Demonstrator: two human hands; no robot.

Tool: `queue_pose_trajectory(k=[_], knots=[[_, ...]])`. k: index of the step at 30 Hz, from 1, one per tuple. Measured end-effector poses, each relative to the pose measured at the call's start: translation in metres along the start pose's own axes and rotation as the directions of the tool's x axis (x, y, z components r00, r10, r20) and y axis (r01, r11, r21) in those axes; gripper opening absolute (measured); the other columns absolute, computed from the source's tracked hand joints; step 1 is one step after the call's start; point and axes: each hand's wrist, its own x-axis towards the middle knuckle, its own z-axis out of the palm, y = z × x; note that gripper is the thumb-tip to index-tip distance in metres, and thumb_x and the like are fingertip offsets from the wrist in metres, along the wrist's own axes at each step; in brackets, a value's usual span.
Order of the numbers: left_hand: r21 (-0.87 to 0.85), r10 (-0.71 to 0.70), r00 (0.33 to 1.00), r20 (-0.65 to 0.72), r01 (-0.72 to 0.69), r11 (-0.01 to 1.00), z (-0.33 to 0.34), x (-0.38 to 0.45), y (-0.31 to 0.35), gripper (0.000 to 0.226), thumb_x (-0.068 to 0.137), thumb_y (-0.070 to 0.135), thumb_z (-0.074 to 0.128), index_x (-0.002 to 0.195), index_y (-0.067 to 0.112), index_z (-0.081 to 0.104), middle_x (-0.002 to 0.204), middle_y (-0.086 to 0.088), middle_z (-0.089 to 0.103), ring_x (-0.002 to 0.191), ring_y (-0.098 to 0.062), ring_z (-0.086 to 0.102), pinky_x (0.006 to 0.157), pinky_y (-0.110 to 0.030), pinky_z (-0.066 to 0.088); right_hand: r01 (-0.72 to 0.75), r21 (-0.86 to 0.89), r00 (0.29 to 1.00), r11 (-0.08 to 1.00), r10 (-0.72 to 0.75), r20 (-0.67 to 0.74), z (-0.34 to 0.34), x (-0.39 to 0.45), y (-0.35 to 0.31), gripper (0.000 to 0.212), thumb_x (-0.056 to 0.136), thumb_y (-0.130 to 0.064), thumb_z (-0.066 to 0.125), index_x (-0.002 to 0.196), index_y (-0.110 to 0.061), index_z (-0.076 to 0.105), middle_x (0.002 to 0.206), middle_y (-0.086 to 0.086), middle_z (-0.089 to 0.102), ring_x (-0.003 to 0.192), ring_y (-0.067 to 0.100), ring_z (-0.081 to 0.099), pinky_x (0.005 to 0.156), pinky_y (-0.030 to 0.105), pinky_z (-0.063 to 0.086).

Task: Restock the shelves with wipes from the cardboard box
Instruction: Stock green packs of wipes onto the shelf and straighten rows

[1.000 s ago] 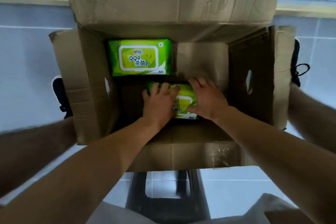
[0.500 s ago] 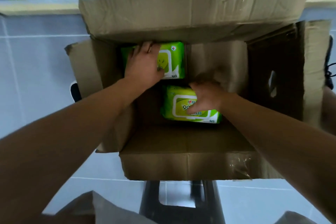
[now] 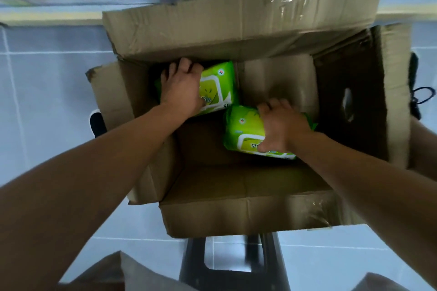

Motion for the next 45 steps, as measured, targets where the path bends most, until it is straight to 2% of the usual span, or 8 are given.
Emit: queue_pose_trajectory(k=[3, 7, 10, 17, 23, 27, 35, 45], knots=[[-0.007, 0.03, 0.999, -0.024, -0.03, 1.0, 0.002, -0.014, 0.002, 0.077, 0.063, 0.031, 0.083, 0.127, 0.016, 0.044, 0.128, -0.013, 0.04, 0.112, -0.038, 0.047, 0.099, -0.05, 0.038, -0.137, 0.028, 0.98, 0.99, 0.14, -0.142, -0.011, -0.014, 0.022, 0.1, 0.053, -0.058, 0.079, 0.133, -0.014, 0.038, 0.13, 0.013, 0.042, 0.119, 0.036, 0.041, 0.097, 0.045, 0.038], [0.083, 0.052, 0.996, -0.07, -0.046, 0.995, 0.008, -0.036, 0.011, 0.074, 0.066, 0.029, 0.08, 0.128, 0.018, 0.041, 0.128, -0.011, 0.042, 0.114, -0.036, 0.044, 0.093, -0.049, 0.037, -0.315, 0.225, 0.845, 0.922, 0.38, -0.377, -0.019, -0.019, 0.036, 0.098, 0.053, -0.059, 0.08, 0.126, -0.007, 0.042, 0.123, 0.019, 0.045, 0.113, 0.038, 0.043, 0.093, 0.047, 0.036], [0.086, 0.116, 0.992, -0.049, -0.111, 0.99, 0.013, -0.049, 0.013, 0.079, 0.067, 0.03, 0.079, 0.134, 0.02, 0.037, 0.129, -0.01, 0.041, 0.116, -0.035, 0.04, 0.094, -0.051, 0.037, -0.326, 0.26, 0.771, 0.909, 0.415, -0.483, -0.012, -0.011, 0.03, 0.091, 0.055, -0.053, 0.08, 0.124, -0.007, 0.043, 0.118, 0.019, 0.047, 0.107, 0.039, 0.045, 0.086, 0.047, 0.038], [0.123, 0.026, 0.995, 0.098, -0.039, 0.992, 0.035, -0.067, 0.007, 0.118, 0.061, 0.049, 0.08, 0.149, 0.026, 0.006, 0.15, -0.009, 0.021, 0.137, -0.037, 0.019, 0.111, -0.06, 0.014, -0.275, 0.2, 0.792, 0.94, 0.34, -0.507, 0.014, 0.008, 0.019, 0.097, 0.051, -0.039, 0.082, 0.132, -0.008, 0.039, 0.123, 0.02, 0.046, 0.111, 0.041, 0.045, 0.092, 0.05, 0.04], [0.051, 0.006, 0.985, 0.17, -0.014, 0.999, 0.025, -0.058, 0.005, 0.109, 0.06, 0.043, 0.081, 0.146, 0.028, 0.016, 0.137, -0.01, 0.039, 0.127, -0.036, 0.034, 0.105, -0.06, 0.027, -0.286, 0.16, 0.81, 0.945, 0.328, -0.487, 0.02, 0.012, 0.017, 0.105, 0.054, -0.04, 0.083, 0.14, -0.007, 0.033, 0.128, 0.018, 0.049, 0.112, 0.039, 0.048, 0.095, 0.051, 0.036], [-0.036, -0.031, 0.994, 0.101, 0.035, 0.999, 0.002, -0.065, 0.006, 0.103, 0.058, 0.046, 0.081, 0.143, 0.028, 0.025, 0.133, -0.009, 0.045, 0.123, -0.035, 0.039, 0.101, -0.059, 0.032, -0.263, 0.254, 0.818, 0.931, 0.355, -0.453, 0.002, 0.0, 0.022, 0.099, 0.057, -0.041, 0.082, 0.139, -0.01, 0.035, 0.128, 0.016, 0.05, 0.114, 0.041, 0.048, 0.093, 0.051, 0.037], [-0.111, -0.064, 0.99, -0.126, 0.05, 0.993, -0.083, -0.104, 0.017, 0.102, 0.049, 0.058, 0.076, 0.137, 0.033, 0.031, 0.126, -0.005, 0.05, 0.116, -0.034, 0.045, 0.095, -0.052, 0.04, -0.234, 0.384, 0.723, 0.893, 0.424, -0.546, -0.061, -0.066, 0.004, 0.099, 0.06, -0.052, 0.08, 0.14, -0.013, 0.035, 0.129, 0.015, 0.049, 0.117, 0.04, 0.046, 0.093, 0.05, 0.039], [-0.288, -0.2, 0.899, -0.389, 0.088, 0.954, -0.201, -0.195, -0.035, 0.103, 0.044, 0.048, 0.083, 0.135, 0.032, 0.036, 0.124, -0.005, 0.048, 0.115, -0.033, 0.048, 0.091, -0.049, 0.044, -0.065, 0.35, 0.641, 0.935, 0.308, -0.703, -0.149, -0.149, -0.071, 0.098, 0.055, -0.056, 0.07, 0.138, -0.014, 0.039, 0.126, 0.016, 0.052, 0.114, 0.039, 0.049, 0.094, 0.049, 0.044]])
